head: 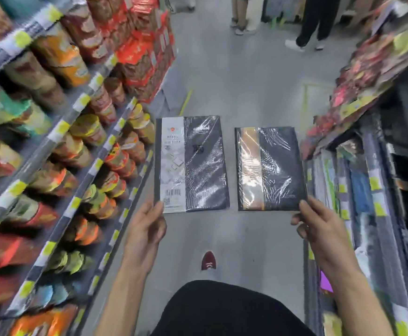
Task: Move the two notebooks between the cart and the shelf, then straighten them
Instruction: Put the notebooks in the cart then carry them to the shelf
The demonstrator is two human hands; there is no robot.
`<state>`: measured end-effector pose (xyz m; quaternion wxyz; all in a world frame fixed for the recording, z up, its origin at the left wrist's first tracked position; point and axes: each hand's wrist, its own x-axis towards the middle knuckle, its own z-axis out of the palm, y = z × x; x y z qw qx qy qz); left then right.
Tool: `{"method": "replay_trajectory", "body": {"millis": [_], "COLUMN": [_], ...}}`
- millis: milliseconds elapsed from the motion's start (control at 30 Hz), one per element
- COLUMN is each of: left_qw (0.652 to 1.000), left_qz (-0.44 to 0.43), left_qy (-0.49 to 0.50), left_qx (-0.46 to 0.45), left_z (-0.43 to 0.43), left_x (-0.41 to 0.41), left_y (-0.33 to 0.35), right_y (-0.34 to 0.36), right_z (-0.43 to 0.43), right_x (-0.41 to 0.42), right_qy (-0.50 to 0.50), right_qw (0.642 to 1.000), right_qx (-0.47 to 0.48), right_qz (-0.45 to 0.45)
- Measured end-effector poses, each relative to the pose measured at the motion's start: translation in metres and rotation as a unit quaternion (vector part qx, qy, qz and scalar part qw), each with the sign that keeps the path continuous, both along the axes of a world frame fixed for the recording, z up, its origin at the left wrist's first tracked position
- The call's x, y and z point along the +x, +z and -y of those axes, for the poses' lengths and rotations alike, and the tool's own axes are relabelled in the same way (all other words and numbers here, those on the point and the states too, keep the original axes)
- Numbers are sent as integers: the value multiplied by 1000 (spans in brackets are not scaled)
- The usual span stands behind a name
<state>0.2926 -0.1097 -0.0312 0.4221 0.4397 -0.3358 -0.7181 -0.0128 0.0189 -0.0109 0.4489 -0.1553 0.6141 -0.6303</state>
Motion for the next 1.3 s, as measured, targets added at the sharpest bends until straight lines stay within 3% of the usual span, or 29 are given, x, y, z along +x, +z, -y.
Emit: {"method": "replay_trajectory", "body": {"millis": [233, 500, 600, 900, 1167, 1300], "left_qw": [991, 965, 942, 867, 761, 728], "left_qz": [22, 37, 38, 145, 168, 157], "left_qy": [-129, -258, -335, -476, -626, -666], "left_qx": [3, 16, -2, 4, -36, -36], "left_z": [131, 214, 238, 273, 277, 283], "left_x": [-76, -207, -257, -388, -492, -550], "left_y": [5, -3, -10, -34, -49, -72], "right_y": [-3, -26, -37, -59, -78, -93], "right_z": [42, 51, 53, 57, 80, 100], "right_x": [-46, -90, -104, -123, -137, -156], "right_qy": [-175, -309, -350, -465, -589, -648], "right_qw": [984, 950, 935, 877, 795, 745], "right_qx": [-13, -1, 9, 23, 29, 36], "right_qz": [24, 41, 51, 115, 140, 153]}}
